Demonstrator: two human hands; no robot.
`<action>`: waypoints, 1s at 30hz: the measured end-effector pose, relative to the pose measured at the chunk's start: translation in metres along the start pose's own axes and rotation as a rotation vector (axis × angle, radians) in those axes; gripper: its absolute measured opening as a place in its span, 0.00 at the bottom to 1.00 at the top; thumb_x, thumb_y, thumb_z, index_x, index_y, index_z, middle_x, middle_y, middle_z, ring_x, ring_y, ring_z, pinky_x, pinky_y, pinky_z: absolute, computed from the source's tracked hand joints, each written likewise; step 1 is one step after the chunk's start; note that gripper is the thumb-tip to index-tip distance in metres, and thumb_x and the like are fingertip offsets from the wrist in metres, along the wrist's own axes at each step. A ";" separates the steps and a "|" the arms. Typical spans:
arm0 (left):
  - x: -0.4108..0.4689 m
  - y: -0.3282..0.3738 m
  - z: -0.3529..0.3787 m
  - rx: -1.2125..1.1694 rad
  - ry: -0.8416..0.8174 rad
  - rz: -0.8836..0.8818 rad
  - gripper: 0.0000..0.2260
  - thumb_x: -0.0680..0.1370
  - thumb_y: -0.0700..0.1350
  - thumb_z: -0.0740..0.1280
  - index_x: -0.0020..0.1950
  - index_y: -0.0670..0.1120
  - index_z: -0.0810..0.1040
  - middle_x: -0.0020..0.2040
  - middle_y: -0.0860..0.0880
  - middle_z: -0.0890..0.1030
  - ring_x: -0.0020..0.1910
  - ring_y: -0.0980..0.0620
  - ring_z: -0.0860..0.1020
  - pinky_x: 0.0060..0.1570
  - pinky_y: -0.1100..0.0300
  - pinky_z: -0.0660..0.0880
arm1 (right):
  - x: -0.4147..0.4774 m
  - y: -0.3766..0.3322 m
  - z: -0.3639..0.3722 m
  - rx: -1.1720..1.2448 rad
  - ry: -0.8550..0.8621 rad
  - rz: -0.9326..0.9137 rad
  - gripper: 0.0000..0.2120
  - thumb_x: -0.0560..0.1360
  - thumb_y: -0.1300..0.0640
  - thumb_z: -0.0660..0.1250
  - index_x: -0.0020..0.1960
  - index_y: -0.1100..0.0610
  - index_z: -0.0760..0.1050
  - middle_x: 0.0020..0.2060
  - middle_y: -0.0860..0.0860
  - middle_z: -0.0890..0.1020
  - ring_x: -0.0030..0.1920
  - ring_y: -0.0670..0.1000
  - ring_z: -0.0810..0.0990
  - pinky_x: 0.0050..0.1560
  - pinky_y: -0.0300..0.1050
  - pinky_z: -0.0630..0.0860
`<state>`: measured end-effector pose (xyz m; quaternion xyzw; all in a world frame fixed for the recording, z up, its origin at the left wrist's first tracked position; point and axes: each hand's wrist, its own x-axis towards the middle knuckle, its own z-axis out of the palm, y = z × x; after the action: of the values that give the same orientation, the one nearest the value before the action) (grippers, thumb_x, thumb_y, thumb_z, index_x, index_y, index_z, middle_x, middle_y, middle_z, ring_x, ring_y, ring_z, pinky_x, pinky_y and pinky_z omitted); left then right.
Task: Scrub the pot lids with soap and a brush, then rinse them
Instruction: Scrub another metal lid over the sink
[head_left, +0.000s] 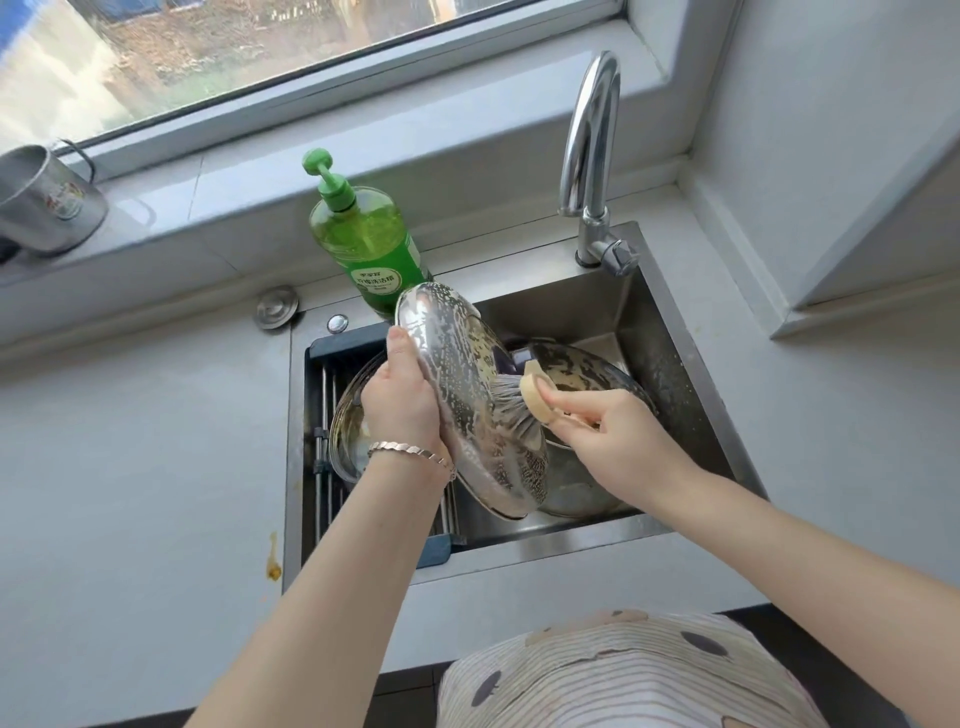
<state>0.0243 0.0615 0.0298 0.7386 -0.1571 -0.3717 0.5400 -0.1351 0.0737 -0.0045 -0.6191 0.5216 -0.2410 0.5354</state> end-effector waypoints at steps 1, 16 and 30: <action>-0.002 -0.004 0.000 -0.003 -0.025 -0.007 0.18 0.79 0.55 0.59 0.34 0.46 0.72 0.32 0.50 0.77 0.34 0.51 0.77 0.42 0.56 0.77 | 0.001 -0.006 0.002 -0.021 0.018 -0.028 0.17 0.79 0.59 0.62 0.66 0.48 0.72 0.61 0.45 0.78 0.62 0.44 0.74 0.64 0.40 0.69; -0.009 -0.014 -0.010 0.158 -0.130 0.017 0.20 0.79 0.55 0.60 0.32 0.44 0.69 0.33 0.45 0.73 0.36 0.46 0.74 0.41 0.53 0.74 | 0.022 -0.011 -0.009 -0.125 -0.054 0.056 0.16 0.79 0.58 0.59 0.66 0.50 0.72 0.25 0.27 0.73 0.33 0.30 0.75 0.40 0.26 0.69; -0.003 -0.016 -0.034 0.004 -0.148 -0.077 0.19 0.78 0.57 0.61 0.37 0.44 0.77 0.39 0.44 0.81 0.45 0.39 0.81 0.54 0.42 0.76 | 0.035 0.030 -0.029 -0.218 0.019 0.186 0.15 0.78 0.53 0.62 0.64 0.51 0.75 0.30 0.42 0.74 0.32 0.43 0.71 0.36 0.35 0.66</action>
<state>0.0438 0.0920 0.0213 0.7157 -0.1690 -0.4454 0.5106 -0.1597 0.0332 -0.0322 -0.6202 0.6049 -0.1381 0.4800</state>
